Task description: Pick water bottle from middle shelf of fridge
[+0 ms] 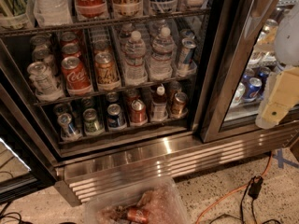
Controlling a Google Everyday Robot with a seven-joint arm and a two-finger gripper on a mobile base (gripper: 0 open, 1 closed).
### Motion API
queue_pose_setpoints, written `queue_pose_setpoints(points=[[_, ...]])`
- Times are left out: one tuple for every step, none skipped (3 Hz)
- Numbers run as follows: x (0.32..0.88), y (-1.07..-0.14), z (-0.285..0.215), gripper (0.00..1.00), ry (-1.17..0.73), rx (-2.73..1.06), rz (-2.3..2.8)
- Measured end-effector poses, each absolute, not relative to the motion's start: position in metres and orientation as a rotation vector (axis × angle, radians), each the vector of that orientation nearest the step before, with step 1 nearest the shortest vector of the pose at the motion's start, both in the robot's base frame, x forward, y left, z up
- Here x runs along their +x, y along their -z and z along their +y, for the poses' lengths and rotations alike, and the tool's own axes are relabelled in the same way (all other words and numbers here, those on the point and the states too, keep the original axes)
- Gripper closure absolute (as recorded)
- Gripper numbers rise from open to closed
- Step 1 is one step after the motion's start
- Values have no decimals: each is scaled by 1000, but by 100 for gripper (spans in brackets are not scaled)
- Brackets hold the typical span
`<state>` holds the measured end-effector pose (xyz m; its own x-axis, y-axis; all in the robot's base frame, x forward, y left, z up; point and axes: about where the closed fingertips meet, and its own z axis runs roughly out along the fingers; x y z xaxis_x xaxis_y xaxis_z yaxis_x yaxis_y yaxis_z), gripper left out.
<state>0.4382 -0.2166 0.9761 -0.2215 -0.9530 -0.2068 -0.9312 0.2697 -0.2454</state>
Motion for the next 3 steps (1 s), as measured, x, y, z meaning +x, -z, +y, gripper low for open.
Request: queue_pose_setpoints(points=[[439,-974,-214,0,95,-1716,2223],[445,-947,-199,0,3,-1674,2210],[456,-919,-171,0,-112,-1632,2179]])
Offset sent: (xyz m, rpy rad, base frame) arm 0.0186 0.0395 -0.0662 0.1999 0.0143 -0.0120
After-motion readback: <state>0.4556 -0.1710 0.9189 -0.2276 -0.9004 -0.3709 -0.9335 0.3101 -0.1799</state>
